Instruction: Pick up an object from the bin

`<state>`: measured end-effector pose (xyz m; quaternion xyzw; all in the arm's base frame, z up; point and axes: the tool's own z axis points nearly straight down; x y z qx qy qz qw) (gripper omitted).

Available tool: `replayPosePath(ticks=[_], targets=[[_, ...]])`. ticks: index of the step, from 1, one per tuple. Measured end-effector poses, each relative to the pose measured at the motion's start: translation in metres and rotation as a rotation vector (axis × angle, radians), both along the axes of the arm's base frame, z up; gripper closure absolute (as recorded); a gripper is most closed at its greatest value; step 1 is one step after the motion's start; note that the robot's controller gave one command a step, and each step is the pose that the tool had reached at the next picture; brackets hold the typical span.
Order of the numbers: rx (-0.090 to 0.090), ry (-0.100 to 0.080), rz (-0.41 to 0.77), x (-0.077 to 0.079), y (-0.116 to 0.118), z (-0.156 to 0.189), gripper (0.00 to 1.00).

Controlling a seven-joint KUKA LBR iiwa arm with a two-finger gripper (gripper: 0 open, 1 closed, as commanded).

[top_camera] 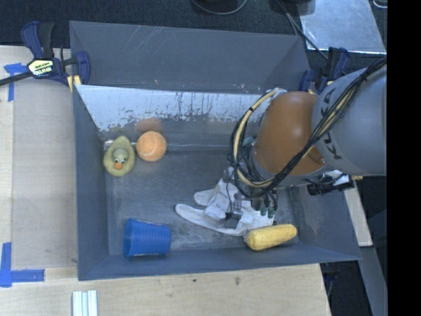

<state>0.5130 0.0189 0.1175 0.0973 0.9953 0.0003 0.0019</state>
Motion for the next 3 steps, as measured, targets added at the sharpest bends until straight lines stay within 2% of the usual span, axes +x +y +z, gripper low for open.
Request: replayPosePath(ticks=[1,2,3], targets=[[-0.002,-0.004,0.004,-0.002,0.002,-0.042,0.00],[0.001,-0.025,-0.088,-0.013,-0.006,-0.042,1.00],[0.001,-0.025,-0.088,-0.013,-0.006,-0.042,1.00]])
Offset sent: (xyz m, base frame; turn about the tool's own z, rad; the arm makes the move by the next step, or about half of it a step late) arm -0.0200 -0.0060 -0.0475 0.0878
